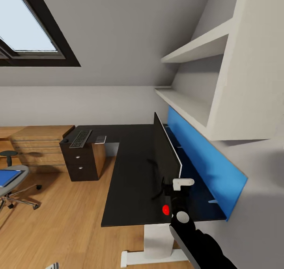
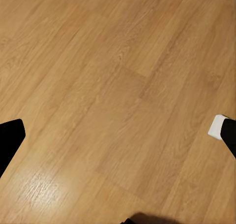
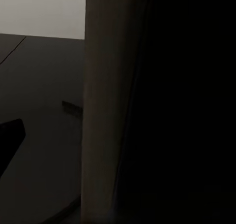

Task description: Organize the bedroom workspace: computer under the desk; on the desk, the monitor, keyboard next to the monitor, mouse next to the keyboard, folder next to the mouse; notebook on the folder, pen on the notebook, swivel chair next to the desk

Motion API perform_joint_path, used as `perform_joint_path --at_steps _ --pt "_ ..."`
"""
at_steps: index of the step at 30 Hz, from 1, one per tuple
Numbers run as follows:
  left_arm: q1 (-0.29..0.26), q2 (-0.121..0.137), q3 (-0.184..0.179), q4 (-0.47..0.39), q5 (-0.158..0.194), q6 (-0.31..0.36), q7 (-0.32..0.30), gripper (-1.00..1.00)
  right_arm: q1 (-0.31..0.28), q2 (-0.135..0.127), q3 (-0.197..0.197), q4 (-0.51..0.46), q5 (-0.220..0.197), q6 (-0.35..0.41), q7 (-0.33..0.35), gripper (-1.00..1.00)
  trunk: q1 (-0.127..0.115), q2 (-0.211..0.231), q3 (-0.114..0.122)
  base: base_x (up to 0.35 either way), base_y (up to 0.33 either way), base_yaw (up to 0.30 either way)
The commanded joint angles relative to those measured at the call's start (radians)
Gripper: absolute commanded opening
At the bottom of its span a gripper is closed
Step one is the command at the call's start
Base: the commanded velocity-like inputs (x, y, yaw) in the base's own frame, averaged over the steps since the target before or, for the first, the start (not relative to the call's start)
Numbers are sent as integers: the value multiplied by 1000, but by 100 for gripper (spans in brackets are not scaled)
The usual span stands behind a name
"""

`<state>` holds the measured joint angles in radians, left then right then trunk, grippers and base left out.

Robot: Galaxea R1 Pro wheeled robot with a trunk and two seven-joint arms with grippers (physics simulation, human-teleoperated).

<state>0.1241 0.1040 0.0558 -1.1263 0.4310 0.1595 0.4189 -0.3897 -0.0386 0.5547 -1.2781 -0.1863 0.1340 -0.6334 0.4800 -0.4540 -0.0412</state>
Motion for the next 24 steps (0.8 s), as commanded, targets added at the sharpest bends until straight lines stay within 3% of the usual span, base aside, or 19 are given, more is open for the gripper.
perform_joint_path --at_steps 1,9,24 --pt "0 0 -1 -3 6 5 4 100 -2 -1 4 -1 -4 7 -8 100 1 -2 -2 0 -4 0" --pt "0 1 -1 -3 6 5 4 100 -1 -3 4 -1 -5 7 -8 100 1 -2 -2 -91 -1 0" --pt "0 2 1 -4 6 5 4 100 -2 -4 4 -1 -5 7 -8 100 1 -2 -2 -319 0 0"
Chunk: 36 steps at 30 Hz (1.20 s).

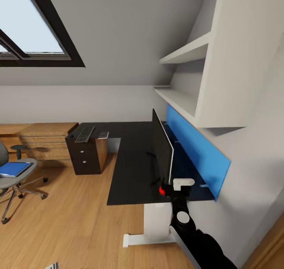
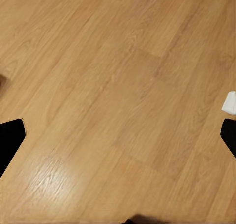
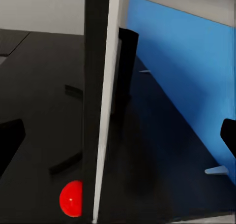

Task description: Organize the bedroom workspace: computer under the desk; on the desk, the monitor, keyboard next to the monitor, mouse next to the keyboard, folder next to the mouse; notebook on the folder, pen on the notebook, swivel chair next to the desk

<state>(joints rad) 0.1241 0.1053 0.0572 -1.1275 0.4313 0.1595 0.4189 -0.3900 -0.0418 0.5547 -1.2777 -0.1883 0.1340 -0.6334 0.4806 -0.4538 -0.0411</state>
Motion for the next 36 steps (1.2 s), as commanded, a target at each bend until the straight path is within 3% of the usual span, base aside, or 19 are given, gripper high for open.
perform_joint_path --at_steps 1,10,14,19,21,22,23,25,29,36 --pt "0 0 0 -3 7 5 4 100 -1 -1 4 -2 -3 7 -8 100 0 -2 -2 -334 0 0" --pt "0 -1 -1 -3 7 5 4 100 -1 0 4 18 -4 7 -8 100 0 -2 -2 -334 0 0" --pt "0 -1 -2 -3 7 5 4 100 -3 15 4 127 -10 6 -7 100 0 -2 -2 -334 45 0" --pt "0 -1 -2 -3 7 5 4 100 -6 72 4 267 -7 -72 -5 100 0 -2 -2 -334 102 0" --pt "0 -1 -2 -3 7 5 3 100 -8 125 5 370 0 -141 -3 100 0 -2 -2 -321 146 0" --pt "0 -1 -2 -3 7 5 3 100 -9 138 5 396 4 -152 -2 100 0 -2 -2 -308 168 0" --pt "0 -1 -2 -4 7 5 3 100 -11 172 6 466 17 -174 -1 100 0 -2 -2 -283 201 0" --pt "0 -1 -3 -5 7 4 3 100 -13 193 7 512 31 -187 -1 100 0 -2 -2 -238 233 0" --pt "0 -1 -3 -7 6 4 3 100 -15 214 11 555 45 -216 0 100 0 -2 -2 -86 297 0" --pt "0 0 -2 -8 7 5 1 100 -15 216 18 559 47 -247 38 100 0 -2 -2 -13 328 0"
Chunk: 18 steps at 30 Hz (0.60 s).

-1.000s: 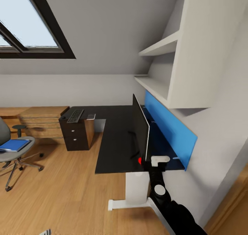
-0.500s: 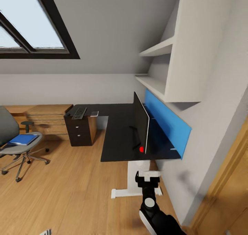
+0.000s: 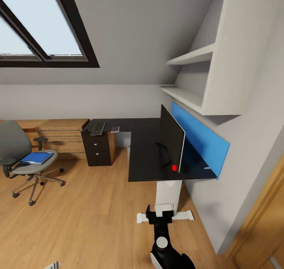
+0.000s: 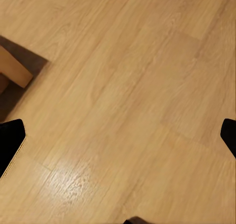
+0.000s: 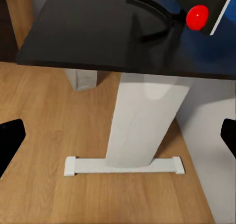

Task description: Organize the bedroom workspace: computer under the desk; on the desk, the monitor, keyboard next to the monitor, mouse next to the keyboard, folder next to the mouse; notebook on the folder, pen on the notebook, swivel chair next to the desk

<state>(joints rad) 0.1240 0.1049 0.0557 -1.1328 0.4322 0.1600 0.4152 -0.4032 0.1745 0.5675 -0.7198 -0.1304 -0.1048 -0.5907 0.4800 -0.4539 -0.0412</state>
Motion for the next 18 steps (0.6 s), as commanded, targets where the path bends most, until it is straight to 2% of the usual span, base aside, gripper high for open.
perform_joint_path --at_steps 1,7,10,18 --pt "0 1 -1 -2 6 4 4 100 -2 0 6 2 -10 -21 4 100 1 -2 -2 -3 333 0" --pt "0 1 0 -2 6 4 4 100 -2 0 13 2 -14 -123 15 100 1 -2 -2 -1 333 0" --pt "0 1 0 -2 6 4 4 100 -2 0 13 2 -15 -130 14 100 1 -2 -2 0 334 0" --pt "0 -1 -2 -2 6 4 4 100 -2 0 15 2 -17 -139 15 100 1 -2 -2 186 302 0"
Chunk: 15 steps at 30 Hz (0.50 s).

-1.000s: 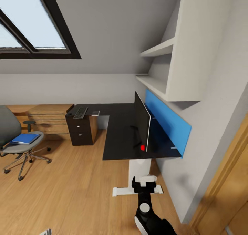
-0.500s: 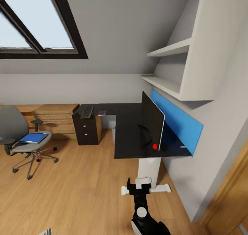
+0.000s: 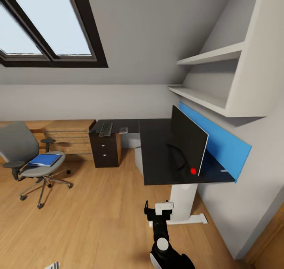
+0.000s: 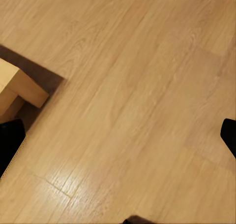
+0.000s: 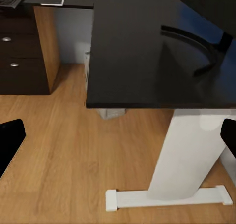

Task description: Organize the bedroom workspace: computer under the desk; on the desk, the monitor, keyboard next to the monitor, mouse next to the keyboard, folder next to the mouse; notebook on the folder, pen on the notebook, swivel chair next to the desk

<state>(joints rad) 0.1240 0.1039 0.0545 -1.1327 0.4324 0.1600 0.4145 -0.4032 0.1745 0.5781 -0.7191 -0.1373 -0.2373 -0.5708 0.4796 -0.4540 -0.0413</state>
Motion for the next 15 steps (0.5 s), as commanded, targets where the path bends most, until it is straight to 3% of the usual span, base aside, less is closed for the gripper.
perform_joint_path --at_steps 1,12,14,15 --pt "0 0 -1 -2 6 4 4 100 -2 0 5 1 -10 -7 -5 100 1 -2 -2 240 265 0" --pt "0 1 0 -2 5 3 6 100 -2 0 6 1 -10 -7 -3 100 1 -2 -2 266 237 0" --pt "0 1 1 -2 5 3 6 100 -2 0 11 1 -10 -6 -3 100 1 -2 -2 271 232 0" --pt "0 2 3 -2 6 3 5 100 -2 0 32 1 -10 -5 -4 100 1 -2 -2 271 232 0"
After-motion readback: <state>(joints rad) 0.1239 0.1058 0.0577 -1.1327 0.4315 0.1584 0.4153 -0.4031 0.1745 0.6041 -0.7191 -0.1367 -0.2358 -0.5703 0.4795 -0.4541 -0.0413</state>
